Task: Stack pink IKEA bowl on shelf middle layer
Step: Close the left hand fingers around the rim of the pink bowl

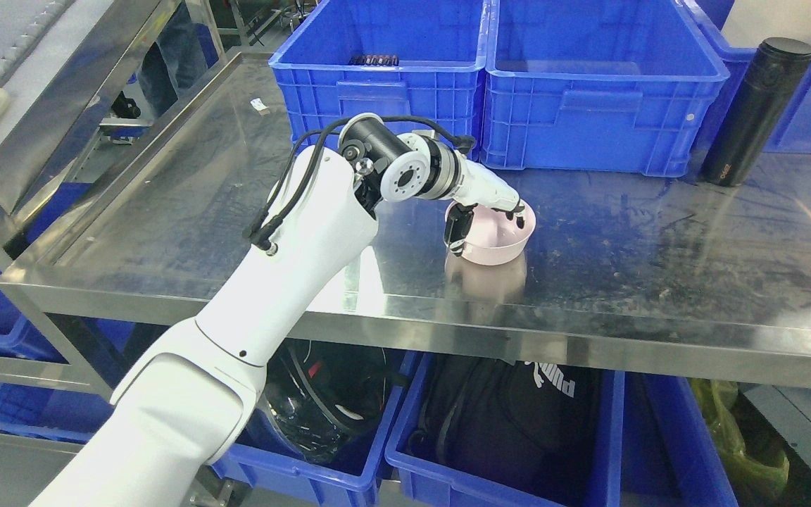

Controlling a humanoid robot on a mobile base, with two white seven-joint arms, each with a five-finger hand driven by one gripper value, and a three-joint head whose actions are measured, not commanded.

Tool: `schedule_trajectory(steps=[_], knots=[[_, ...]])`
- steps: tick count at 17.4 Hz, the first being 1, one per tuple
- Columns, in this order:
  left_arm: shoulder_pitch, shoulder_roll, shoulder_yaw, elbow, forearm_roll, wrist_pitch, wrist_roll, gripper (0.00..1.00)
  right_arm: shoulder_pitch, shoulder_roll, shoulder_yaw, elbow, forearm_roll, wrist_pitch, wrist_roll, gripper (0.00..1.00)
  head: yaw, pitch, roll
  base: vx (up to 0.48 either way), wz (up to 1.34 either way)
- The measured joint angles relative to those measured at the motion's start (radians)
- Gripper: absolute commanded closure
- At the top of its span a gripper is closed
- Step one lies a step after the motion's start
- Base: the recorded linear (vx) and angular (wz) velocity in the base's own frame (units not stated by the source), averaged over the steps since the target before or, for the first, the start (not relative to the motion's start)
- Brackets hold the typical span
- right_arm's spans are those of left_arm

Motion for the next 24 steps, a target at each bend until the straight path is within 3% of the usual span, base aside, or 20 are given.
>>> schedule_trajectory(steps=[3,5,7,9,17,24], knots=[[0.0,-0.004,0.002,0.032,0.0,-0.024,0.015,0.44,0.0,0.0,0.0,0.0,0.0,0.0,0.0,0.0,0.0,0.0,0.0,0.0,0.0],[0.0,-0.006,0.006,0.051,0.0,-0.048,0.025,0.61,0.0,0.0,0.0,0.0,0.0,0.0,0.0,0.0,0.0,0.0,0.0,0.0,0.0],[0.001,-0.008,0.019,0.069,0.002,-0.1,0.028,0.88,0.0,0.0,0.0,0.0,0.0,0.0,0.0,0.0,0.0,0.0,0.0,0.001,0.02],[0.005,-0.009,0.041,0.086,0.006,-0.173,0.029,0.98,0.0,0.0,0.0,0.0,0.0,0.0,0.0,0.0,0.0,0.0,0.0,0.0,0.0],[0.031,-0.014,0.183,0.097,0.024,-0.406,0.02,1.0,0.0,0.0,0.0,0.0,0.0,0.0,0.0,0.0,0.0,0.0,0.0,-0.001,0.01],[0.089,-0.015,0.376,0.003,0.083,-0.478,0.031,1.0,0.0,0.0,0.0,0.0,0.0,0.0,0.0,0.0,0.0,0.0,0.0,0.0,0.02]])
